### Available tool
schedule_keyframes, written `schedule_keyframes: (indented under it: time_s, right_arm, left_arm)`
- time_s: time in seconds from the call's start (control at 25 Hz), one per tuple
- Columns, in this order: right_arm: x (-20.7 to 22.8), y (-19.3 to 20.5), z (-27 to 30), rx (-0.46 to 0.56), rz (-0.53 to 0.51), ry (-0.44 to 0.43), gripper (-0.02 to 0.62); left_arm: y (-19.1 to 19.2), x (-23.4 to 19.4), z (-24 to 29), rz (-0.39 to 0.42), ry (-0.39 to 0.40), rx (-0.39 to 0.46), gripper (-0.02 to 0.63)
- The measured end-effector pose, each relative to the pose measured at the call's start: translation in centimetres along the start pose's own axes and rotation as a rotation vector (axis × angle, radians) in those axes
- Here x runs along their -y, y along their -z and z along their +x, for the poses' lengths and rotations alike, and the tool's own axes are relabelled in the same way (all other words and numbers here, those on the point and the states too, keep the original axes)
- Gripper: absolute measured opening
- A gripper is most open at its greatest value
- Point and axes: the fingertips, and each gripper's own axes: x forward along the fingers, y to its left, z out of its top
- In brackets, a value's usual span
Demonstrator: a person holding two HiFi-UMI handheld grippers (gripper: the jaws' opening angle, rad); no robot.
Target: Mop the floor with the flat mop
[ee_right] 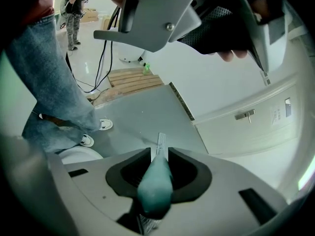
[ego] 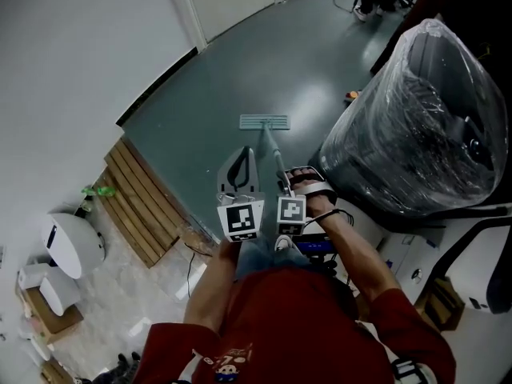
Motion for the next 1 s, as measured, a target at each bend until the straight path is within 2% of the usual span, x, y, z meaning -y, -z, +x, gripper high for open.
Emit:
schedule_keyframes:
  time_s: [0.64, 1.0]
  right_arm:
    - [-5.6, 3.3, -5.5, 0.012, -0.003, -0.02, 0.117]
    - [-5.6, 1.5, -6.0, -0.002, 0.037, -0.027, 0.117]
  left_arm:
    - [-0.8, 6.2, -5.1, 0.027, -0.002, -0.012, 0.015]
    - [-0.9, 4.9, -6.5, 0.018, 0.034, 0.007, 0.015]
